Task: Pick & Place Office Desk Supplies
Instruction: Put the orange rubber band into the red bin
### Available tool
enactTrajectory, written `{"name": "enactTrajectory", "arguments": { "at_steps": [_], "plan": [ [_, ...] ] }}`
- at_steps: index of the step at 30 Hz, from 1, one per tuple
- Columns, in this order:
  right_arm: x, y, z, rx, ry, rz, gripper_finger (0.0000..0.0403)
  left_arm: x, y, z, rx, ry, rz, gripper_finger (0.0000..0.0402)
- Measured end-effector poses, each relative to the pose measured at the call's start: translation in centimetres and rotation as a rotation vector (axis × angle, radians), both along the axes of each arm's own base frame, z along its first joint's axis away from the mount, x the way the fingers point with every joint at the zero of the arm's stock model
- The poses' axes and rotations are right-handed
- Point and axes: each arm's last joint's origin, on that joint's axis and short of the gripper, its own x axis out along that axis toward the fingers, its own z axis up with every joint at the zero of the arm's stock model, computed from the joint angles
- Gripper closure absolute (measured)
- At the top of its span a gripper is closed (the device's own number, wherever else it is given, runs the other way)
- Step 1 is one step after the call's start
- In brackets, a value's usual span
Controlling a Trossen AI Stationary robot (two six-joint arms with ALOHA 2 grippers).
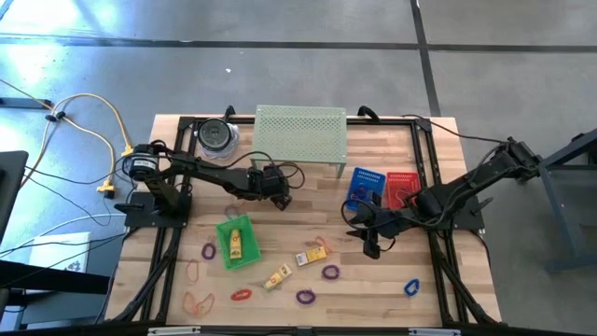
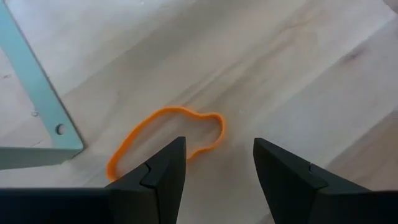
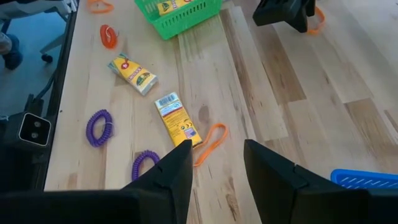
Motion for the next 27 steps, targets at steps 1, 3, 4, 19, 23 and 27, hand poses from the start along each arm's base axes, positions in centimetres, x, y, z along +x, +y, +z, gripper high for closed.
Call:
{"name": "enactTrajectory", "arguments": {
  "at_steps": [1, 3, 4, 19, 23, 27],
  "plan": [
    [0.0, 0.0, 0.0, 0.0, 0.0, 0.0, 0.027, 0.0, 0.0, 0.0, -0.002, -0.003, 0.008, 0.0222],
    [0.0, 0.0, 0.0, 0.0, 0.0, 0.0, 0.027, 0.0, 0.0, 0.0, -0.002, -0.008, 0.025, 0.0222],
    [0.0, 0.0, 0.0, 0.0, 0.0, 0.0, 0.027, 0.0, 0.0, -0.1, -0.001, -0.011, 0.033, 0.0222],
    [0.0, 0.1, 0.1, 0.007, -0.005, 0.005, 0.027, 0.5, 0.2, -2.1, -0.006, 0.023, 0.073, 0.0222],
    [0.0, 0.1, 0.0, 0.008, -0.004, 0.006, 0.027, 0.4, 0.3, -2.2, -0.029, 0.036, 0.074, 0.0232],
    [0.0, 0.1, 0.1, 0.008, -0.004, 0.007, 0.027, 0.2, 0.5, -2.3, -0.033, 0.058, 0.079, 0.0259]
  ]
}}
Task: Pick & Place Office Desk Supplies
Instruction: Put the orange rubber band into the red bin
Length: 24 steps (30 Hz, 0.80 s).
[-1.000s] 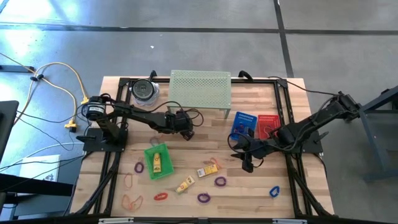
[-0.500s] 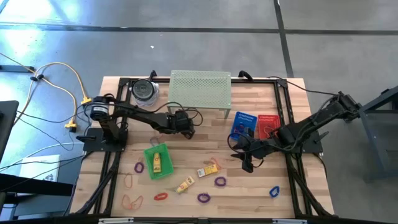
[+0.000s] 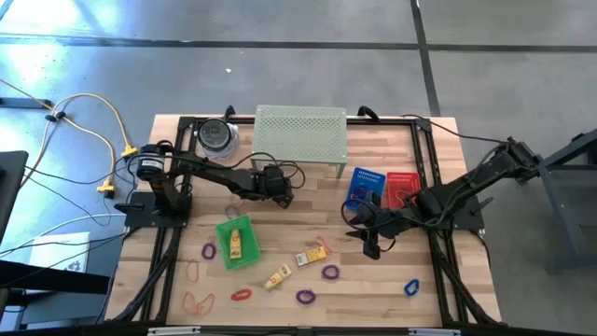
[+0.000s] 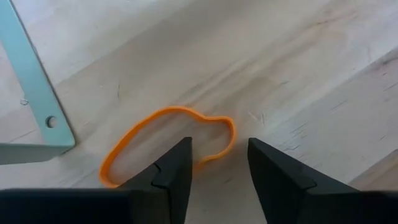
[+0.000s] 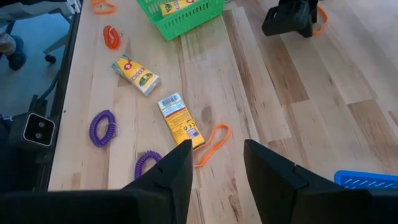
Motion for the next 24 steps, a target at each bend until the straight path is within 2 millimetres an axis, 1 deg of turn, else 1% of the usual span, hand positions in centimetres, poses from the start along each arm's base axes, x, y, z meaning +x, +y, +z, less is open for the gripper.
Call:
{"name": "enactTrajectory", "arguments": {
  "at_steps": [11, 17, 22, 24],
  "plan": [
    [0.0, 0.0, 0.0, 0.0, 0.0, 0.0, 0.027, -0.29, 0.01, -0.19, 0.004, 0.034, -0.003, 0.0335],
    [0.0, 0.0, -0.01, 0.0, 0.0, 0.0, 0.027, -0.4, 0.02, -0.24, 0.014, 0.056, -0.024, 0.0391],
    [0.0, 0.01, 0.0, 0.02, 0.002, -0.014, 0.027, -0.42, 0.0, -0.17, 0.029, 0.079, -0.074, 0.04],
    [-0.01, 0.06, 0.0, 0.032, 0.006, -0.006, 0.027, -0.38, -0.46, 0.14, 0.03, 0.068, -0.096, 0.04]
  ]
}}
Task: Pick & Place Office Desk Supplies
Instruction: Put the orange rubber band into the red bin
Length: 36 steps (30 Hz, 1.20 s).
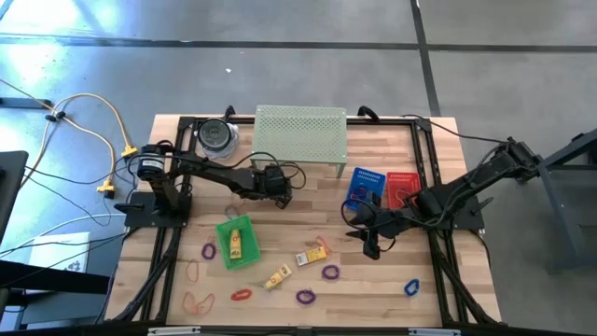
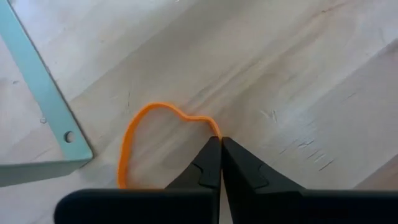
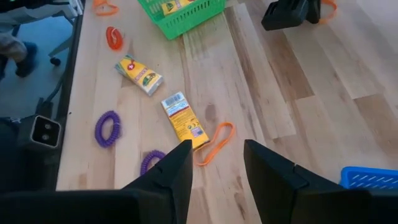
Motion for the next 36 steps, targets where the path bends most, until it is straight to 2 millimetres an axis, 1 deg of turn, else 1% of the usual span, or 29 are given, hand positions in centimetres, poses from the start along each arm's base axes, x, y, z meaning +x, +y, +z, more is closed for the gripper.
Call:
{"name": "enactTrajectory", "arguments": {
  "at_steps": [5, 11, 16, 18, 21, 25, 28, 31, 36],
  "plan": [
    [0.2, 0.2, 0.2, 0.036, -0.03, -0.008, 0.027, -0.5, -2.3, 1.9, -0.018, -0.039, -0.093, 0.0401],
    [0.4, 0.3, 0.5, 0.055, -0.061, -0.004, 0.027, -1.2, -5.4, 6.1, -0.013, -0.203, -0.21, 0.0401],
    [0.5, 0.4, 0.6, 0.045, -0.078, 0.005, 0.027, -1.8, -8.3, 10.2, -0.067, -0.418, -0.4, 0.0401],
    [0.8, 0.5, 0.6, 0.023, -0.101, 0.02, 0.027, -2.0, -9.6, 11.6, -0.083, -0.52, -0.483, 0.0401],
    [1.4, 1.0, 0.6, -0.029, -0.152, 0.077, 0.027, -2.1, -11.2, 13.3, -0.108, -0.652, -0.599, 0.0401],
    [2.9, 2.1, 0.4, -0.159, -0.262, 0.172, 0.027, -2.1, -12.6, 14.2, -0.178, -0.747, -0.716, 0.0401],
    [4.4, 3.1, -0.2, -0.252, -0.347, 0.236, 0.027, -2.0, -12.8, 14.5, -0.199, -0.779, -0.741, 0.0401],
    [5.8, 3.5, -0.9, -0.331, -0.413, 0.194, 0.027, -2.0, -12.8, 14.6, -0.215, -0.79, -0.755, 0.0401],
    [7.7, 3.5, -2.7, -0.458, -0.44, 0.076, 0.027, -2.0, -12.9, 14.6, -0.222, -0.793, -0.762, 0.0401]
  ]
}}
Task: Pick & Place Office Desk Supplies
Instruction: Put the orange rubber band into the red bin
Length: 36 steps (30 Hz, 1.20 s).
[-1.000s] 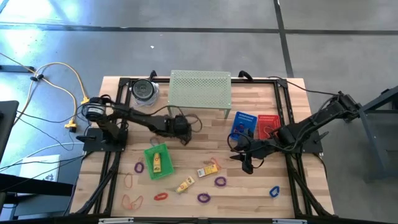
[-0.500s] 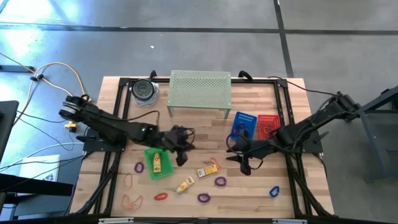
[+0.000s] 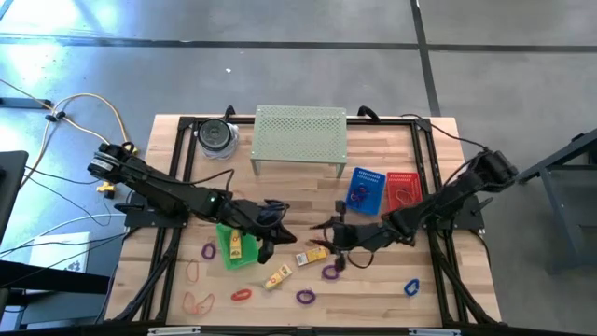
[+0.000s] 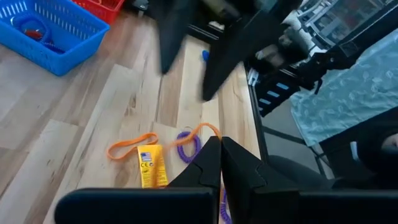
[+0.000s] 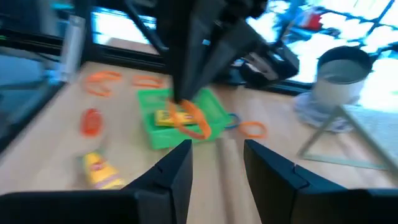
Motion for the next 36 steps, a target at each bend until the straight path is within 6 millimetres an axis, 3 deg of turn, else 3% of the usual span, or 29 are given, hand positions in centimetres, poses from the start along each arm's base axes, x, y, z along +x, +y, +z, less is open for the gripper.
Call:
{"name": "enactTrajectory", "arguments": {
  "at_steps": [9, 32, 36],
  "plan": [
    [1.9, 0.1, -2.0, -0.009, -0.051, -0.016, 0.027, 0.0, 0.0, 0.0, -0.001, -0.004, 0.0, 0.0401],
    [3.2, -1.4, -1.9, -0.005, -0.113, 0.073, 0.027, 0.4, 0.9, 0.3, -0.018, -0.024, 0.005, 0.0402],
    [3.2, -1.5, -1.9, -0.024, -0.109, 0.075, 0.0287, 0.6, 1.4, 0.4, -0.033, -0.031, -0.005, 0.0402]
  ]
}}
